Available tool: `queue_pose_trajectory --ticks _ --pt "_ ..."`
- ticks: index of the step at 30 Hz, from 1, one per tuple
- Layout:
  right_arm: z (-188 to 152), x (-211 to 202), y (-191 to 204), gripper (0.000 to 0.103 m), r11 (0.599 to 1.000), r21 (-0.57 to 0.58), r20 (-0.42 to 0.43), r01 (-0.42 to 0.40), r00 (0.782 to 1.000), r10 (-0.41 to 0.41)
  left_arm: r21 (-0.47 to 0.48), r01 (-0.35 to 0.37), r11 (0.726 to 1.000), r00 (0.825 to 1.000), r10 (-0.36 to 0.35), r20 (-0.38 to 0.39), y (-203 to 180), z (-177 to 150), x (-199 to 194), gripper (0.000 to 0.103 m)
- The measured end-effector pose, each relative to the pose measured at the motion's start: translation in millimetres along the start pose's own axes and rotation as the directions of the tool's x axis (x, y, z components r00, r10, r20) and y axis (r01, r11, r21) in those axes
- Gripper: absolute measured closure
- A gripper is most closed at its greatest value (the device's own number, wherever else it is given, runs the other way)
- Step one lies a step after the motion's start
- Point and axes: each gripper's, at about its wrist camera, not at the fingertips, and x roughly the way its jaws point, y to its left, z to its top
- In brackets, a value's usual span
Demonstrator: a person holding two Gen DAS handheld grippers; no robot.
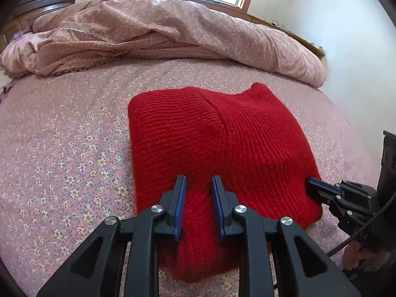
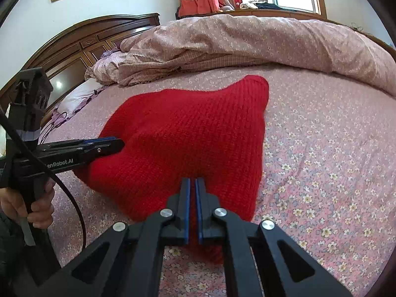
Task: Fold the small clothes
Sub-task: 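Grasp the opposite side edge of the cardigan with the right tool, then lift the grasped side with the right tool and fold it over the stack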
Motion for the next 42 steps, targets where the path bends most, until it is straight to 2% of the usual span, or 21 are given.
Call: queue_pose_trajectory --ticks 2,4,6,8,9,10,11,12,13,17,20,24,25,26,28,31,34,37,42 --pt "1.1 -6.9 -0.3 0.1 1.0 0.013 0.024 -0.018 1.0 0.017 -0.032 0.031 0.999 0.999 -0.031 0.024 2.6 3.1 -7.9 0.087" --pt "4.3 -11.9 -7.5 0.092 0.994 0.071 0.045 -0.084 0.996 0.081 -0.05 0.082 0.995 0.994 -0.078 0.07 5.5 6.2 -19.5 0.087" --pt "7.7 -15.6 -22.3 0.086 0.969 0.169 0.071 -0.178 0.983 0.168 -0.057 0.117 0.992 0.986 -0.109 0.123 8.1 10.5 -32.9 0.087" --pt "10.6 -19.2 -35.5 0.084 0.94 0.237 0.104 -0.244 0.969 0.225 -0.066 0.136 0.989 0.981 -0.125 0.146 11.7 14.6 -41.2 0.075" --pt "11.9 -20.5 -41.1 0.078 0.928 0.259 0.123 -0.266 0.962 0.242 -0.074 0.15 0.986 0.979 -0.138 0.149 12.6 15.9 -43.5 0.056" --pt "13.0 -22.6 -46.8 0.062 0.917 0.281 0.147 -0.282 0.957 0.25 -0.089 0.164 0.982 0.977 -0.149 0.154 16.0 17.3 -43.9 0.04" --pt "12.9 -25.1 -53.5 0.052 0.904 0.301 0.184 -0.303 0.949 0.256 -0.112 0.175 0.978 0.974 -0.156 0.164 20.9 18.2 -44.1 0.036" --pt "13.0 -26.6 -58.7 0.037 0.895 0.314 0.208 -0.317 0.943 0.261 -0.135 0.18 0.974 0.973 -0.155 0.172 26.0 18.7 -43.4 0.035" --pt "13.0 -27.2 -63.6 0.032 0.887 0.328 0.227 -0.326 0.938 0.261 -0.149 0.177 0.973 0.974 -0.152 0.169 27.9 18.8 -42.6 0.034" --pt "11.9 -17.8 -80.5 0.031 0.861 0.394 0.211 -0.32 0.944 0.254 -0.188 0.136 0.973 0.988 -0.118 0.102 39.1 17.1 -26.7 0.032" --pt "9.3 -4.7 -85.1 0.031 0.864 0.411 0.157 -0.29 0.956 0.246 -0.203 0.109 0.973 0.993 -0.098 0.063 45.3 14.9 -13.1 0.031" --pt "5.0 19.3 -82.3 0.026 0.877 0.414 0.05 -0.245 0.968 0.247 -0.234 0.127 0.964 0.99 -0.138 -0.032 62.7 9.2 18.6 0.021" --pt "3.4 24.1 -82.1 0.023 0.879 0.412 0.033 -0.241 0.968 0.25 -0.239 0.134 0.962 0.987 -0.15 -0.051 65.8 6.6 24.1 0.015" --pt "2.3 27.5 -82.5 0.02 0.878 0.413 0.029 -0.243 0.967 0.254 -0.256 0.156 0.954 0.982 -0.177 -0.061 71.3 2.7 29.7 0.013" --pt "0.8 32.0 -86.3 0.015 0.866 0.43 0.033 -0.255 0.963 0.267 -0.277 0.209 0.938 0.973 -0.228 -0.039 78.7 -1.3 30.5 0.012" --pt "-2.3 41.1 -93.2 0.014 0.822 0.476 0.041 -0.313 0.942 0.334 -0.274 0.253 0.928 0.96 -0.275 -0.047 81.4 -4.0 29.2 0.014" --pt "0.7 50.6 -91.5 0.014 0.808 0.473 0.05 -0.352 0.926 0.374 -0.312 0.34 0.887 0.926 -0.373 -0.051 85.0 -5.9 33.4 0.018" --pt "4.2 60.0 -85.3 0.013 0.804 0.46 0.042 -0.377 0.913 0.405 -0.32 0.358 0.877 0.918 -0.393 -0.05 83.4 -2.1 40.4 0.018" --pt "6.2 63.9 -78.3 0.015 0.821 0.43 0.042 -0.377 0.916 0.399 -0.3 0.37 0.879 0.915 -0.401 -0.043 76.2 6.7 50.9 0.019"
